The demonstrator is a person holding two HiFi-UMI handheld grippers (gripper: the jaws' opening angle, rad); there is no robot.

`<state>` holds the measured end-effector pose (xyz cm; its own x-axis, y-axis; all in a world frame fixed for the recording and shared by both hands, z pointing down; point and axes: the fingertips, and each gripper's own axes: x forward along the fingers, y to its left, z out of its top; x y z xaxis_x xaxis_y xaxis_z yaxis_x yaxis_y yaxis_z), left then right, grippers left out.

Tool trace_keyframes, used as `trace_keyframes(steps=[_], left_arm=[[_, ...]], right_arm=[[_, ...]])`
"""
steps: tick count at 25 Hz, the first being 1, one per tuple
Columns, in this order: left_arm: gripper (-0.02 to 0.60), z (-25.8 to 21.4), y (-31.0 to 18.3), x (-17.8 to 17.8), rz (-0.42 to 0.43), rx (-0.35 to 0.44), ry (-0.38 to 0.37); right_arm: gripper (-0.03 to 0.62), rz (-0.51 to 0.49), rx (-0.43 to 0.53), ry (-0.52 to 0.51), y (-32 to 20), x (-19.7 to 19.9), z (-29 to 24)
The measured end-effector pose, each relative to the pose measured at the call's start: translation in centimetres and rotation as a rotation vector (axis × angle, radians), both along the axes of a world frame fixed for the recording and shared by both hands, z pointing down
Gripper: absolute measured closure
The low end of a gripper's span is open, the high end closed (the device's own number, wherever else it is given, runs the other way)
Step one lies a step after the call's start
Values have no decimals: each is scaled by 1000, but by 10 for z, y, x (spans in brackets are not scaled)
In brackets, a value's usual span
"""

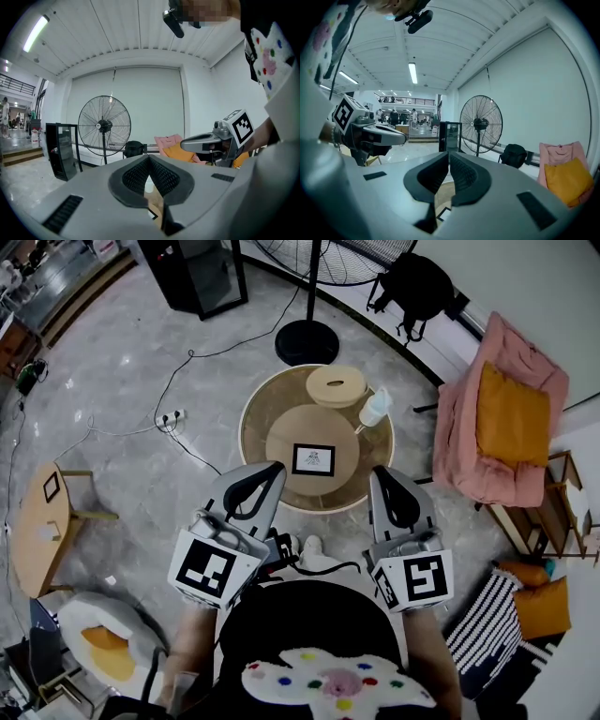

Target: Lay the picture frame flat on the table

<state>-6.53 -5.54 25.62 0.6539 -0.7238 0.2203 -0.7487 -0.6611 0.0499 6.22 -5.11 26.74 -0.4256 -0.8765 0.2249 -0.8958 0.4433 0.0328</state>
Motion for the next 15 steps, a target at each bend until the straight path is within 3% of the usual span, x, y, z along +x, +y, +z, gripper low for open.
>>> trace_keyframes(steps=[15], left_arm=[[566, 4, 3, 1, 13, -9, 3]], right_arm=[[556, -13, -2, 8, 5, -4, -1]])
